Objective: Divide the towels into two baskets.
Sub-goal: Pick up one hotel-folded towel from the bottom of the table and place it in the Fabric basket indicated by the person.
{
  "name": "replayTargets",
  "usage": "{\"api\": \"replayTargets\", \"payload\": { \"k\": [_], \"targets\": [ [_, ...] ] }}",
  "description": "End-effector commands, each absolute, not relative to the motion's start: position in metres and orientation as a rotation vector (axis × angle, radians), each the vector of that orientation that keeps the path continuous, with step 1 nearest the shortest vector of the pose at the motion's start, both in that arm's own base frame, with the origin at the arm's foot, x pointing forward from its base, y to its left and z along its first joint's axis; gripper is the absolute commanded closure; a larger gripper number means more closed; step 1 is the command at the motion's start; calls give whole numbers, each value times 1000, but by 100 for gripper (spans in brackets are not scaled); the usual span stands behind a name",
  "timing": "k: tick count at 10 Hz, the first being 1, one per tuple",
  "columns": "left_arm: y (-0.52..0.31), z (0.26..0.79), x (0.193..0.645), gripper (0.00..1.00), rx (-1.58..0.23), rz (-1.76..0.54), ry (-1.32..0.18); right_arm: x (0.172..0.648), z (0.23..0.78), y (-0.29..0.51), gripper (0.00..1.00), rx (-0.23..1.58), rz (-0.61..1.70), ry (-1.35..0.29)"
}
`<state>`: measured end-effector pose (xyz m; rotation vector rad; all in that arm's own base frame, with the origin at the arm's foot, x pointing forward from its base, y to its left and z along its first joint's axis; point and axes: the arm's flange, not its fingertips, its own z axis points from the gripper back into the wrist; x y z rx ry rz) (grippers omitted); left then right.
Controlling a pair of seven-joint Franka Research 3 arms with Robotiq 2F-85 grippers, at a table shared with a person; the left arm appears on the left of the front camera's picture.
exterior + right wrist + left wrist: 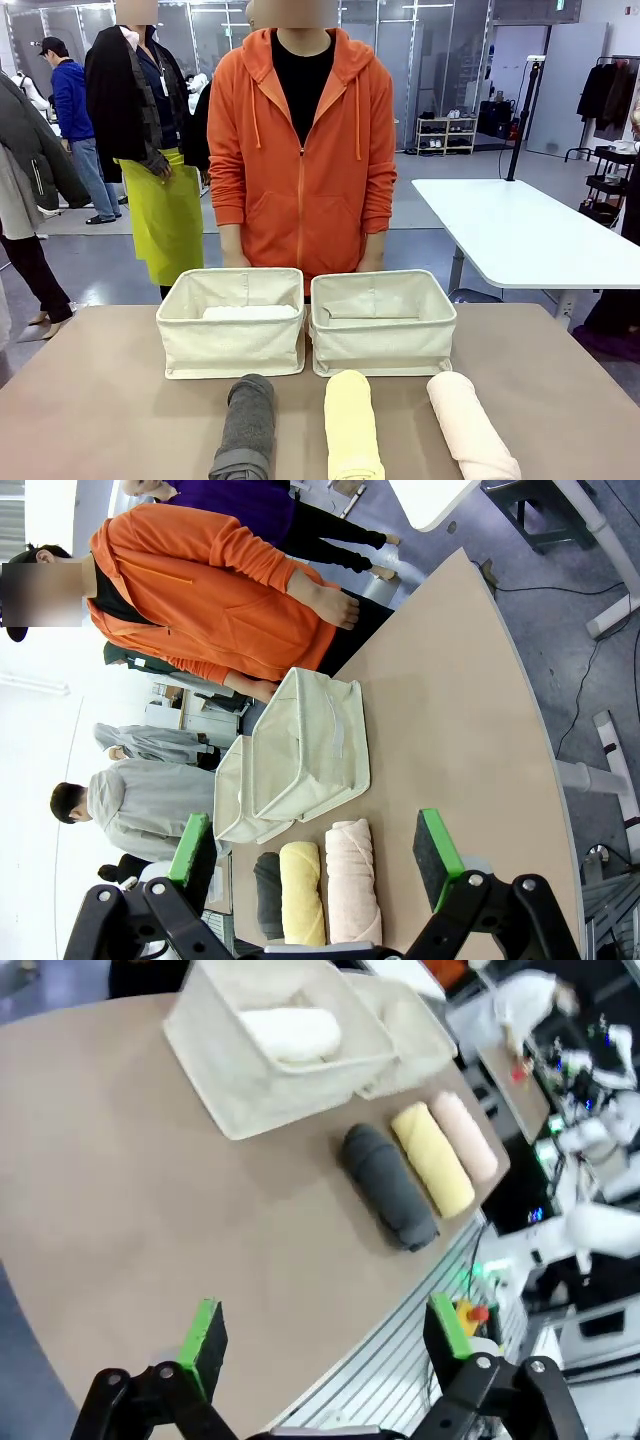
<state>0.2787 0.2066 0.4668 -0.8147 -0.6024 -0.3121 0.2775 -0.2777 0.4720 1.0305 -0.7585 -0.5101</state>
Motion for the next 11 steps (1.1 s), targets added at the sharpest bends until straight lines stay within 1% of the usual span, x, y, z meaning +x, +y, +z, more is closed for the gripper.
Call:
{"api": "replayTargets", "payload": {
  "k": [1, 2, 4, 5, 6, 7, 11],
  "targets": [
    [223, 447, 256, 0, -869, -178, -728, 276, 474, -277, 0, 1040, -507, -772],
    [236, 440, 246, 0, -863, -107, -766, 276, 474, -277, 0, 1040, -507, -772],
    [251, 430, 235, 0, -857, -30, -752, 276, 474, -277, 0, 1040, -507, -772],
    [252, 427, 239, 0, -827, -14, -709, 276, 474, -277, 0, 1040, -507, -772],
    [250, 426, 248, 0, -686, 10, -636, 276, 474, -277, 0, 1040, -507, -772],
    [255, 430, 228, 0, -861, -34, -727, 276, 474, -277, 0, 1040, -507, -772],
    [255, 430, 228, 0, -861, -34, -727, 276, 474, -277, 0, 1040, -507, -772]
  ]
}}
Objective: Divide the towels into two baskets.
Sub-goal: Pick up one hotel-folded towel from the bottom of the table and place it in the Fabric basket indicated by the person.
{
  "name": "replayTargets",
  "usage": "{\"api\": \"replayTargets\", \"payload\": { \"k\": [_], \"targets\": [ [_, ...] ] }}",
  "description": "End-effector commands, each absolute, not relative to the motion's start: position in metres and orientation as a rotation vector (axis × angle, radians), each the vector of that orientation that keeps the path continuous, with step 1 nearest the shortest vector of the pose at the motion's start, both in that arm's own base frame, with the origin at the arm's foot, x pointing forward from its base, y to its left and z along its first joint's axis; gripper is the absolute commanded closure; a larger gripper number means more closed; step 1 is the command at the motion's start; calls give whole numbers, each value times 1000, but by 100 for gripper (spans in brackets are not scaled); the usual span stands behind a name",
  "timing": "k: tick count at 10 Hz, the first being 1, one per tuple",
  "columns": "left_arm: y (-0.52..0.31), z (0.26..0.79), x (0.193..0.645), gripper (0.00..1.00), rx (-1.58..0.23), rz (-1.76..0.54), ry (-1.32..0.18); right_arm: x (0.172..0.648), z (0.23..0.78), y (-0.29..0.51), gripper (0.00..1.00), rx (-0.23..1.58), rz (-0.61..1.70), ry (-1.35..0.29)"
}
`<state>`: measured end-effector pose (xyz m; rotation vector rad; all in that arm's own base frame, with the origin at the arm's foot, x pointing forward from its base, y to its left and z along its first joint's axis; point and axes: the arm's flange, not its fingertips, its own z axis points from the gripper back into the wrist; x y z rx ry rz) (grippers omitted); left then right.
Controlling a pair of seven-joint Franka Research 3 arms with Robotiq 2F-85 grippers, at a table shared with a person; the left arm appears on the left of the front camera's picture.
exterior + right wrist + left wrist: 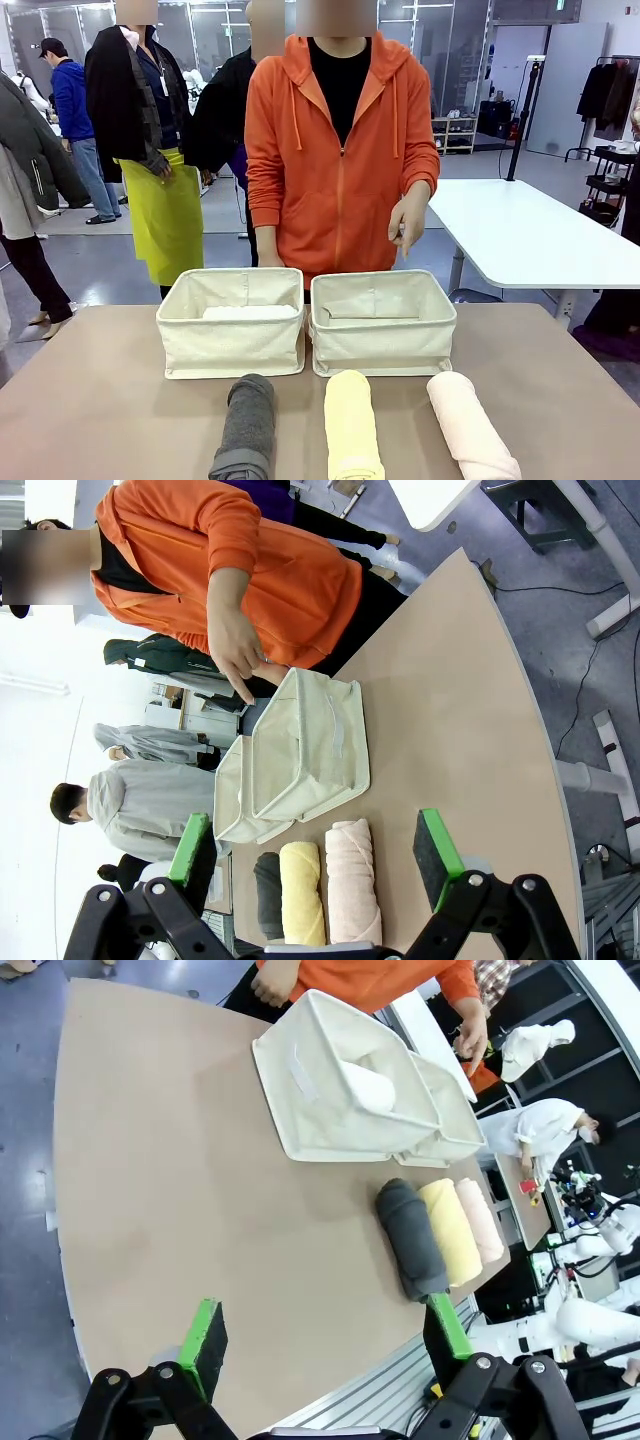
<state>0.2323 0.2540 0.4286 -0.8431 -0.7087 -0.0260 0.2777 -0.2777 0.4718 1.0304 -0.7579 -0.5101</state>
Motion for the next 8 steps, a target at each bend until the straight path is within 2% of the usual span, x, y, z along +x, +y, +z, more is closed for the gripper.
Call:
{"api": "replayTargets", "payload": {
  "k": [1, 7, 8],
  "targets": [
    [255, 430, 228, 0, -861, -34, -727, 276, 474, -277, 0, 1040, -507, -772],
    [255, 430, 228, 0, -861, -34, -727, 278, 472, -278, 0, 1030, -510, -758],
    [255, 430, 228, 0, -861, -34, -727, 284, 479, -263, 0, 998, -406, -685]
  ]
}}
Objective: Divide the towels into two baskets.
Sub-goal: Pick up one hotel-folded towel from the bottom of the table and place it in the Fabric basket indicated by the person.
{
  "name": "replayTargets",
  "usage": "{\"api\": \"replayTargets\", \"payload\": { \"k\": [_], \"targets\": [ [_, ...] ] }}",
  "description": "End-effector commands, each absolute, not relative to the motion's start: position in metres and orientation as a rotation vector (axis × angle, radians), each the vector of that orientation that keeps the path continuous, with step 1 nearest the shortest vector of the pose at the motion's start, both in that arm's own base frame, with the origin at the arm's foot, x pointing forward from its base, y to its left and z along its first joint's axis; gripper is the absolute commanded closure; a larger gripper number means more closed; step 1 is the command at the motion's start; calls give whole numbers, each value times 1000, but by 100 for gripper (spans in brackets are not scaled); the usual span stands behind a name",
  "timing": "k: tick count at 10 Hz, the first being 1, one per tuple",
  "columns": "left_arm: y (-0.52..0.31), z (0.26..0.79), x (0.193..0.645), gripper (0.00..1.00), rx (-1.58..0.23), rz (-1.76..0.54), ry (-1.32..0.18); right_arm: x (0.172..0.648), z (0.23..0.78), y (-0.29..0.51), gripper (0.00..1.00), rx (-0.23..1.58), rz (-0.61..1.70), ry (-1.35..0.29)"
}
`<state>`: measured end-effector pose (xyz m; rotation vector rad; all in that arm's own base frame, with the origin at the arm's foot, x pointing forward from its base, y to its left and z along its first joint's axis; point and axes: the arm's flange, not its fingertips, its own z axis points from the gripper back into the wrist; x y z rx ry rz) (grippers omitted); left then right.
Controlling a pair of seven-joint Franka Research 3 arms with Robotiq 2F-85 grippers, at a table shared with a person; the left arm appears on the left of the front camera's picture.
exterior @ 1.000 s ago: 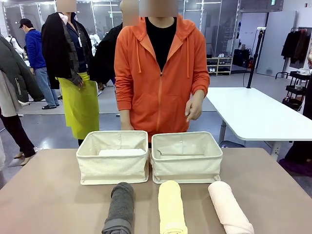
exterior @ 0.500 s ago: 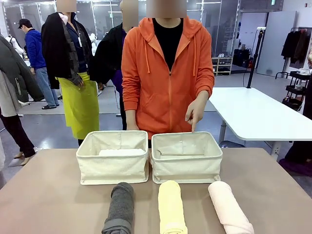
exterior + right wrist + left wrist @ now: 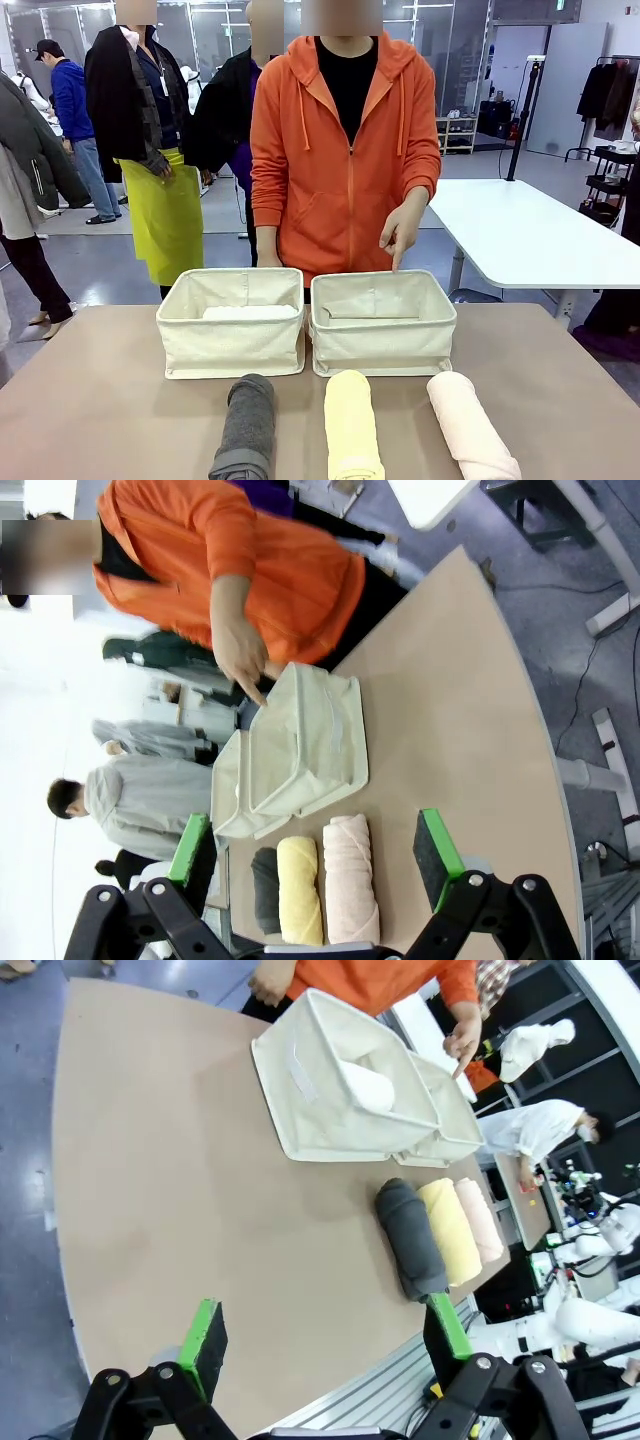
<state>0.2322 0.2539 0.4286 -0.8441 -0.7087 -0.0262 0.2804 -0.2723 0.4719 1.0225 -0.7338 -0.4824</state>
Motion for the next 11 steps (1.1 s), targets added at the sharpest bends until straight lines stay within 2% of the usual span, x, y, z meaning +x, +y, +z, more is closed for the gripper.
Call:
{"api": "replayTargets", "payload": {
  "k": [1, 4, 7, 11],
  "targets": [
    [255, 430, 228, 0, -861, -34, -727, 292, 485, -242, 0, 979, -322, -636],
    [255, 430, 228, 0, -861, -34, -727, 310, 480, -161, 0, 851, -87, -435],
    [255, 430, 228, 0, -861, -34, -727, 322, 446, -74, 0, 707, 54, -257],
    [255, 430, 228, 0, -861, -34, -727, 337, 408, 2, 0, 558, 146, -144]
  ]
}}
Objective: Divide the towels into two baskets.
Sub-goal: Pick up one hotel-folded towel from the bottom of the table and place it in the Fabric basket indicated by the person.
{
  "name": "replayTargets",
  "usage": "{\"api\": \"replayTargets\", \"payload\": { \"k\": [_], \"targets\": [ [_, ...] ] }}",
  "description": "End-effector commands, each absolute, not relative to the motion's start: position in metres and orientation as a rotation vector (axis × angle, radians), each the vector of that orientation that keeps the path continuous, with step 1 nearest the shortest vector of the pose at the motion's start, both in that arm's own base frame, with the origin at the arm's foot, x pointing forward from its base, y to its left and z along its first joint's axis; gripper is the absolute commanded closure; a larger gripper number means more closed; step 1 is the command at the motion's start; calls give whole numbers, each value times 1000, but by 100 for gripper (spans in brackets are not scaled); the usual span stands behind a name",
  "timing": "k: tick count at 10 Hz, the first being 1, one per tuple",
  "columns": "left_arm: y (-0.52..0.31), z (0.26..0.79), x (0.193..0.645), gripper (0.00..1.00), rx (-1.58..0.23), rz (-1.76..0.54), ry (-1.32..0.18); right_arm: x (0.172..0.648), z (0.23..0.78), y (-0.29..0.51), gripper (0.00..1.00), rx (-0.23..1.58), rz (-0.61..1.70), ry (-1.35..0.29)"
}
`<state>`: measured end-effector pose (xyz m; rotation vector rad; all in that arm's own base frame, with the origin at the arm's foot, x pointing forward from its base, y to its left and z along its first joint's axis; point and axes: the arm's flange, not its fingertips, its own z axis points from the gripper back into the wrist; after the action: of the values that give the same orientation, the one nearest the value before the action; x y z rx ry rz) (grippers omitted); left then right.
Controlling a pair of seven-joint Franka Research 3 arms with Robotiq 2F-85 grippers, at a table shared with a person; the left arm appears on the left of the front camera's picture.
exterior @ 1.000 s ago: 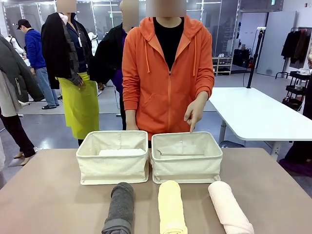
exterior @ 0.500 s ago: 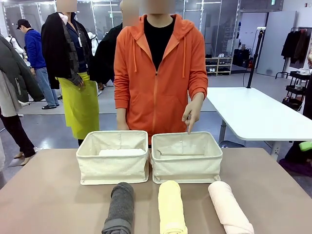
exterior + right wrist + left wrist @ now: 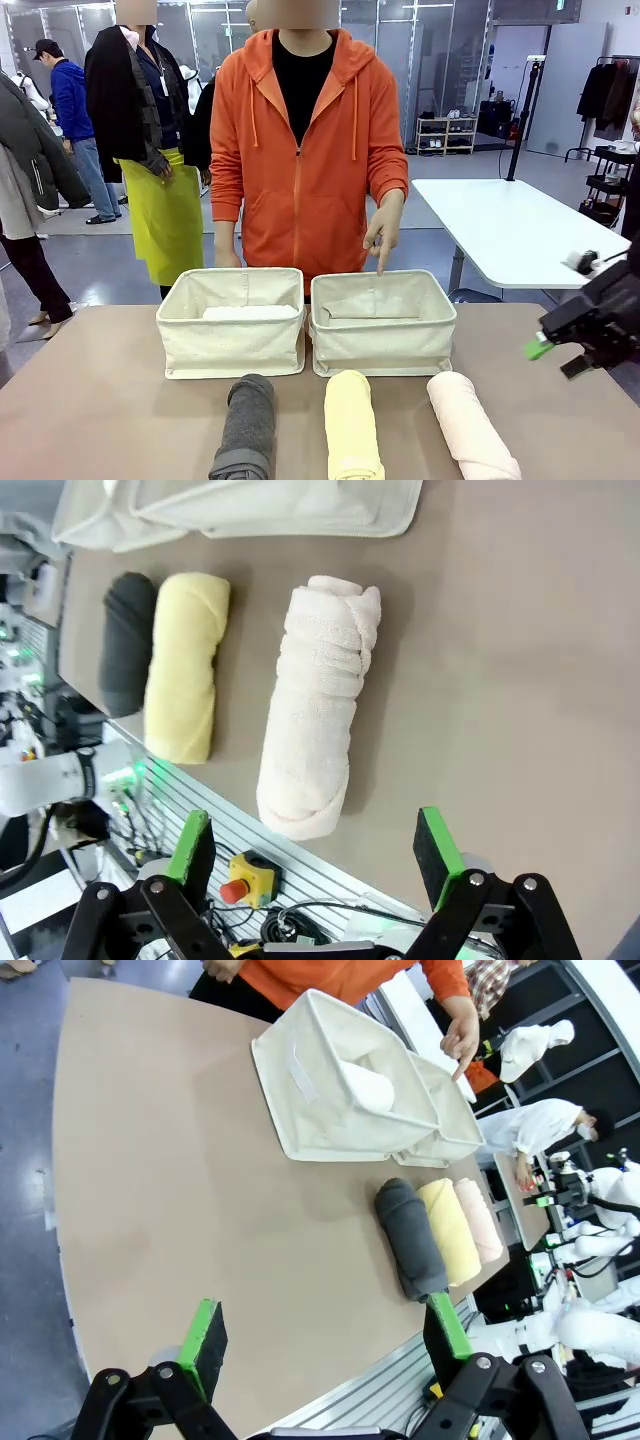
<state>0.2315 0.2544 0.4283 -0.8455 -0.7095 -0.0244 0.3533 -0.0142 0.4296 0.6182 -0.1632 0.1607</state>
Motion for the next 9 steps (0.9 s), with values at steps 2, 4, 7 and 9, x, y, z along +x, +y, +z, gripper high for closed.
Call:
{"api": "replayTargets", "payload": {
  "k": [2, 4, 7, 9],
  "targets": [
    [255, 430, 228, 0, -861, -34, -727, 340, 383, 33, 0, 472, 133, -138],
    [255, 430, 228, 0, -861, -34, -727, 337, 358, 62, 0, 387, 86, -167],
    [255, 430, 228, 0, -861, -34, -727, 332, 332, 87, 0, 349, 68, -138],
    [255, 430, 228, 0, -861, -34, -727, 327, 318, 97, 0, 333, 89, -129]
  ]
}}
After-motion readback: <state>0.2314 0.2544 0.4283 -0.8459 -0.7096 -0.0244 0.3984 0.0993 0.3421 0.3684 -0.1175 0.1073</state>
